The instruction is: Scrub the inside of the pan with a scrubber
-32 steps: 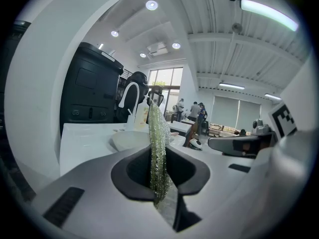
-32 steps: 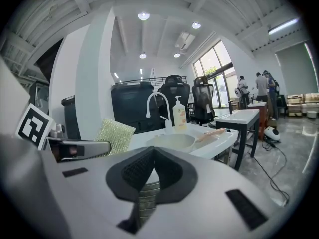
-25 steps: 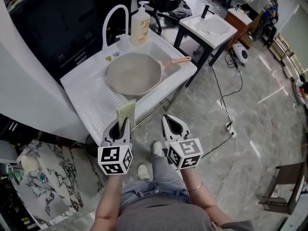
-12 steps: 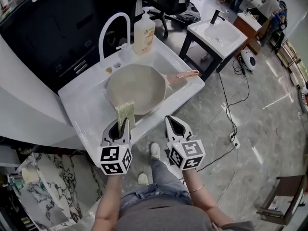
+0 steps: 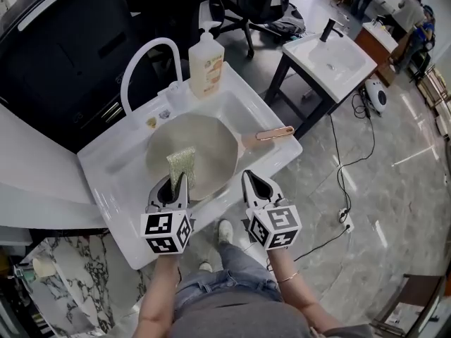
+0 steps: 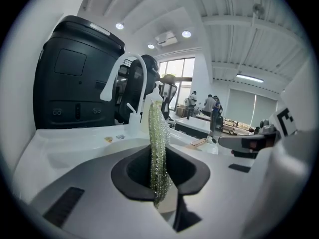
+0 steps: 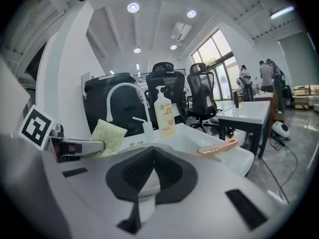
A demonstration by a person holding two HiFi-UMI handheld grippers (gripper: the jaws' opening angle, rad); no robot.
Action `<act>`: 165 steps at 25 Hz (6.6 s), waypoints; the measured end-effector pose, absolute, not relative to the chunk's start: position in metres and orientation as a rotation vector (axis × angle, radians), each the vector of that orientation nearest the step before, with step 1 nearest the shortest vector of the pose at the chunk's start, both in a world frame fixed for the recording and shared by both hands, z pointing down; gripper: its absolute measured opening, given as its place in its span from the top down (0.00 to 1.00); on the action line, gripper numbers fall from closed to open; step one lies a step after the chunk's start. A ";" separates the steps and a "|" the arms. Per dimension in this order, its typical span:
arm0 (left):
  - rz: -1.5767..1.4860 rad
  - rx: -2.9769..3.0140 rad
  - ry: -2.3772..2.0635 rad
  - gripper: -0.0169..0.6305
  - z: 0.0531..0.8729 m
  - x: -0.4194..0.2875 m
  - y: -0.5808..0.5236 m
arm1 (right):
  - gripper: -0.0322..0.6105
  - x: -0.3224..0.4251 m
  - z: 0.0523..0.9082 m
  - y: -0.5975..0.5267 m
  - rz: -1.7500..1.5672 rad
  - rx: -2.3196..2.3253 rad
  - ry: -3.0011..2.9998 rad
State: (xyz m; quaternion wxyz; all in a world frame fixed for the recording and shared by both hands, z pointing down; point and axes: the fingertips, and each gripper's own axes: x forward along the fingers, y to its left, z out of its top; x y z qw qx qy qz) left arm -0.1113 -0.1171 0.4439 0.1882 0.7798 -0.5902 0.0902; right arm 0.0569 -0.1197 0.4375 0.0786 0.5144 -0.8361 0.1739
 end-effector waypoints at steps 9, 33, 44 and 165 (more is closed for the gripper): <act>0.319 2.158 -1.641 0.87 0.456 -0.087 -0.168 | 0.93 0.076 0.447 -0.170 0.573 1.488 -2.521; 0.537 2.354 -0.959 0.87 0.557 0.005 -0.231 | 0.93 0.088 0.481 -0.192 0.653 1.613 -2.330; 0.597 2.279 -1.036 0.87 0.587 0.004 -0.263 | 0.93 0.084 0.487 -0.213 0.674 1.600 -2.319; 1.255 2.078 0.191 0.88 0.564 0.005 -0.105 | 0.93 0.099 0.445 -0.171 0.609 1.579 -2.402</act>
